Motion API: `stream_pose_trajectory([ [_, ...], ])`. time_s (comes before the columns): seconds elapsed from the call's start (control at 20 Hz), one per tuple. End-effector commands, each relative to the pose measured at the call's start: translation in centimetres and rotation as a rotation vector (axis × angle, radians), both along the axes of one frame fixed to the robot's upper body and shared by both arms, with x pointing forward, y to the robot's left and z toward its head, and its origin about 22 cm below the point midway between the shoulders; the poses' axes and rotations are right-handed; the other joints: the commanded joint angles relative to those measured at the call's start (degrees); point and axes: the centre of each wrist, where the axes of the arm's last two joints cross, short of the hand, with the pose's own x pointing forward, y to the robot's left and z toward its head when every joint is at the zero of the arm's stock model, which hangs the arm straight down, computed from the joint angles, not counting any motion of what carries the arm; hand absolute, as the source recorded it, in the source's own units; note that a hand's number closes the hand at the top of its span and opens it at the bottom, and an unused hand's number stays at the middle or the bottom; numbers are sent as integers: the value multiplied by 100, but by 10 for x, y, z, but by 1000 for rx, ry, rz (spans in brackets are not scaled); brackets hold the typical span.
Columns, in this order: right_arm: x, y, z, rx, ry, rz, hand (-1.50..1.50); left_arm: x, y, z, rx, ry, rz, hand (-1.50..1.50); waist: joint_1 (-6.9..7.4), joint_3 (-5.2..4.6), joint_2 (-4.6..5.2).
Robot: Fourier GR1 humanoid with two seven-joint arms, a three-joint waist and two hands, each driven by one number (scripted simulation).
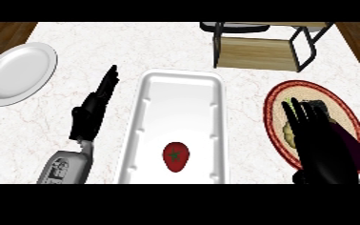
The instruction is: Pick the squash from the placemat and place it in the tiered shelf
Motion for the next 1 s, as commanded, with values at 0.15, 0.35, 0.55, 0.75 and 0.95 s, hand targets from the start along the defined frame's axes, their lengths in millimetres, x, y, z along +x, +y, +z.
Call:
stream_pose_trajectory([
  [0.15,-2,-6,-22,-16,-9,-21,-150,-3,3,-16,-4,13,-18,0,-8,0,0],
  [0.35,15,-4,-25,-34,0,-29,-150,6,24,-3,-5,-4,4,0,5,-1,3],
  [0.55,19,-34,-37,-20,13,-29,-150,4,7,-8,-7,20,-9,0,-3,0,2],
  [0.75,23,-25,-26,-24,30,-22,-150,-13,2,11,0,2,10,0,12,0,-3],
  [0.95,24,-37,-55,-15,28,-31,-150,3,-2,12,-3,-2,11,0,2,1,0],
])
